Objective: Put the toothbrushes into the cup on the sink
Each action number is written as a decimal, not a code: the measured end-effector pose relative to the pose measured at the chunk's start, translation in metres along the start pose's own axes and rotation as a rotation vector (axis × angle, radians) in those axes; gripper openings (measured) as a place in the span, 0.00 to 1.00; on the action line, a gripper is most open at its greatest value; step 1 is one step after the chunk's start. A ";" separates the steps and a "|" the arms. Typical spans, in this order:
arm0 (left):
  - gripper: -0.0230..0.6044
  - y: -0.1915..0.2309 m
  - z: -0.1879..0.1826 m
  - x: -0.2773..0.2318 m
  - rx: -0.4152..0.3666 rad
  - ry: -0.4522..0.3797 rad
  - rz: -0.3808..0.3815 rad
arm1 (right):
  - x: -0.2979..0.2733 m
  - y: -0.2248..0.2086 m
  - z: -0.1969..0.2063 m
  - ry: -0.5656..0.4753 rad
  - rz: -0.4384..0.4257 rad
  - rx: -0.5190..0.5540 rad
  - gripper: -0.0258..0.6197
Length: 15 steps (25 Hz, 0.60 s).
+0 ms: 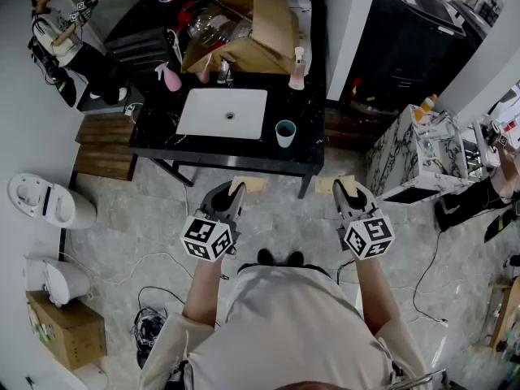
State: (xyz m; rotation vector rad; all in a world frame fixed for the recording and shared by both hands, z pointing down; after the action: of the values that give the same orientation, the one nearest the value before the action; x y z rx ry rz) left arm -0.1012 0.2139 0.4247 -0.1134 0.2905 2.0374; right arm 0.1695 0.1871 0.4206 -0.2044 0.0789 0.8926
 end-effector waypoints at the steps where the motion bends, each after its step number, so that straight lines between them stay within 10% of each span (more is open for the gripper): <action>1: 0.10 0.000 0.000 -0.001 0.000 0.001 0.001 | -0.001 0.000 0.000 0.000 -0.001 0.000 0.15; 15: 0.10 0.012 0.005 -0.002 0.007 0.011 0.024 | -0.012 0.011 0.000 -0.015 -0.008 -0.031 0.14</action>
State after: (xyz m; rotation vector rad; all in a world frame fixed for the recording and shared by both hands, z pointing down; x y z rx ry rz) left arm -0.1104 0.2077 0.4319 -0.1173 0.3066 2.0596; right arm 0.1533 0.1854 0.4211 -0.2262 0.0502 0.8874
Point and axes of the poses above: the fingertips, and each gripper's own axes: x backward along the fingers, y to its left, z out of its underside, the point moved 3 cm from there along x, backward along the fingers, and after that the axes turned 3 degrees about -z, right-handed, at the moved point
